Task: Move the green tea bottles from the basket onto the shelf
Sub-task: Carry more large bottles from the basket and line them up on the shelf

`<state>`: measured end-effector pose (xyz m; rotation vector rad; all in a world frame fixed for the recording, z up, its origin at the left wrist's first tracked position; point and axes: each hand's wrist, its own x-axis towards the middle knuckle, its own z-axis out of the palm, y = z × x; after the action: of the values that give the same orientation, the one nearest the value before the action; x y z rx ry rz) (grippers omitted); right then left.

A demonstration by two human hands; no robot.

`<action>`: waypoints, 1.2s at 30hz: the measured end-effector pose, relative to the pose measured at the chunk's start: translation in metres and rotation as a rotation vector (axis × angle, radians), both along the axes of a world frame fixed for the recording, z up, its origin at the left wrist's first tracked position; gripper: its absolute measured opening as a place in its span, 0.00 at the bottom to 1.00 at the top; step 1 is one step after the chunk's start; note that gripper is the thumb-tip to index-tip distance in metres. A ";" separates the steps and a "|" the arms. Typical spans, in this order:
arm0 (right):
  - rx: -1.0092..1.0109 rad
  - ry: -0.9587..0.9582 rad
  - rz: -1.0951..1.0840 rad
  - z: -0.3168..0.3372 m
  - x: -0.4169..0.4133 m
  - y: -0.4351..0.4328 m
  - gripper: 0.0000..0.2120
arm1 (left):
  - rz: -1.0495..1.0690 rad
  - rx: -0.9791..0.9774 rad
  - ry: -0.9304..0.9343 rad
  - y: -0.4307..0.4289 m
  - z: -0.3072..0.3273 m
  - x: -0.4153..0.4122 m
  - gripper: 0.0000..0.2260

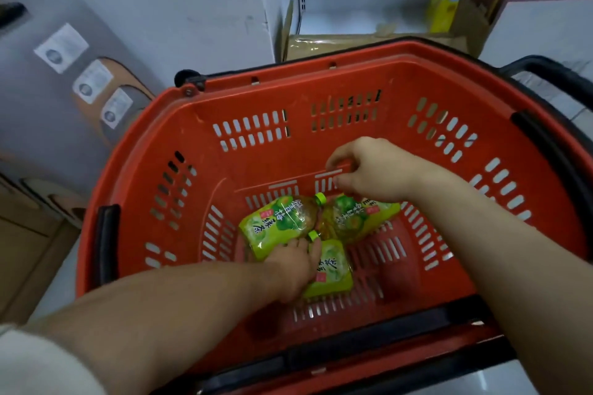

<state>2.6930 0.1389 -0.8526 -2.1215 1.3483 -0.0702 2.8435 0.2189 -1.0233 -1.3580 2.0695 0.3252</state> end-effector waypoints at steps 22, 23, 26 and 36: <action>-0.242 0.436 0.327 0.000 -0.010 -0.003 0.51 | 0.368 -0.002 0.831 -0.060 0.155 0.042 0.56; -0.267 0.474 0.326 0.001 -0.017 -0.007 0.48 | 0.444 0.048 0.806 -0.069 0.148 0.045 0.55; -0.216 0.532 0.221 0.003 -0.034 -0.016 0.45 | 0.564 0.106 0.459 -0.089 0.108 0.055 0.54; -0.153 0.468 0.111 0.007 -0.048 -0.036 0.52 | 0.530 -0.030 0.157 -0.060 0.010 0.028 0.56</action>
<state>2.6448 0.1027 -0.8457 -2.4371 1.5163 0.4036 2.8715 0.1588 -1.0134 -1.9448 1.8062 0.6418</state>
